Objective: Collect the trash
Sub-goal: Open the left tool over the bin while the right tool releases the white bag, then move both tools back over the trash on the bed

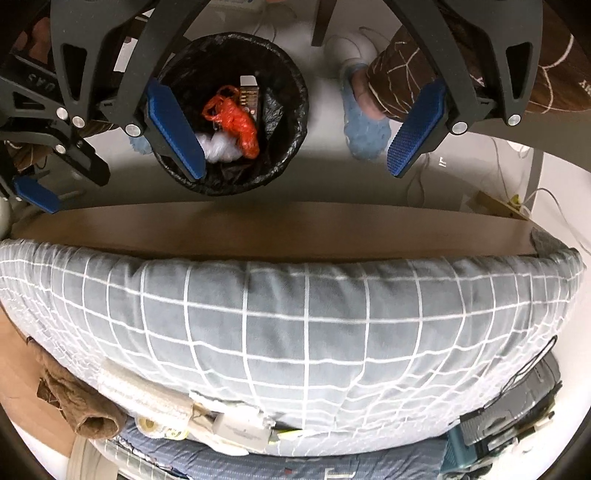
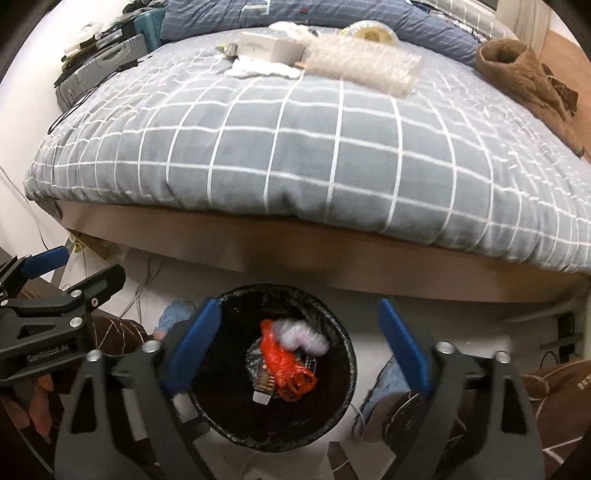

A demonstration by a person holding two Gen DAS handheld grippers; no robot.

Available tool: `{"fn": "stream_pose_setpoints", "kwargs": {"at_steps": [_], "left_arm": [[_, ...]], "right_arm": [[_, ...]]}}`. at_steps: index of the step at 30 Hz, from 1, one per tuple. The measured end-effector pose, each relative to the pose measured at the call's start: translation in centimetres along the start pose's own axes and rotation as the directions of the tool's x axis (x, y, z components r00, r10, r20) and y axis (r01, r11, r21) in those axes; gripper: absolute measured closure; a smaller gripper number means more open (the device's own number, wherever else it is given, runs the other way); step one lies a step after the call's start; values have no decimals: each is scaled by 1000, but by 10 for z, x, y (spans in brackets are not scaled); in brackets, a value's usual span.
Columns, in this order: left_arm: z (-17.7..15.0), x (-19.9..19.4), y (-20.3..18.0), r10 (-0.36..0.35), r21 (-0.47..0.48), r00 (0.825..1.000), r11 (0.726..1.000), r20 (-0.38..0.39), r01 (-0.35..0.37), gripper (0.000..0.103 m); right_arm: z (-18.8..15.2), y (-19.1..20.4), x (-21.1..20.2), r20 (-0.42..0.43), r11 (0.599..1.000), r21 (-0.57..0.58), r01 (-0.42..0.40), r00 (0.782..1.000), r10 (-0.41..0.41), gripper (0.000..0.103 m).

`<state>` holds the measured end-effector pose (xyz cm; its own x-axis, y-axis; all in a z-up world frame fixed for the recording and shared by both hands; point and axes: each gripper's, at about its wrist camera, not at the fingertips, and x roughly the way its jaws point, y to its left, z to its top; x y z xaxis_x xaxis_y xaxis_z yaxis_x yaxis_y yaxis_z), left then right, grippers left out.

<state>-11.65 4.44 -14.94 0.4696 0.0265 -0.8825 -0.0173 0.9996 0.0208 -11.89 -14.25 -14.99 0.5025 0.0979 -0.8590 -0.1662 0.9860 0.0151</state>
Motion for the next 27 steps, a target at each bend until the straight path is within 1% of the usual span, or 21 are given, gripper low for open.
{"fn": "stream_pose_setpoints", "kwargs": {"at_steps": [4, 9, 12, 16, 20, 27], "left_arm": [[9, -8, -3, -7, 2, 1000, 1000, 21, 7, 6], [29, -20, -8, -4, 7, 998, 1000, 70, 3, 6], [46, -26, -11, -6, 10, 995, 1000, 95, 5, 6], [71, -28, -16, -13, 11, 992, 1000, 126, 11, 6], [101, -26, -20, -9, 18, 986, 1000, 164, 6, 6], [153, -11, -27, -10, 18, 978, 1000, 209, 7, 6]], "right_arm": [[10, -6, -14, 52, 999, 11, 32, 998, -33, 8], [24, -18, -27, 108, 998, 28, 60, 992, -63, 8], [35, -25, -34, 151, 996, 32, 81, 985, -85, 8], [60, -34, -37, 203, 994, 26, 105, 973, -108, 8], [88, -43, -38, 249, 993, 27, 111, 962, -114, 8], [138, -58, -21, 280, 995, 15, 103, 954, -103, 8]]}}
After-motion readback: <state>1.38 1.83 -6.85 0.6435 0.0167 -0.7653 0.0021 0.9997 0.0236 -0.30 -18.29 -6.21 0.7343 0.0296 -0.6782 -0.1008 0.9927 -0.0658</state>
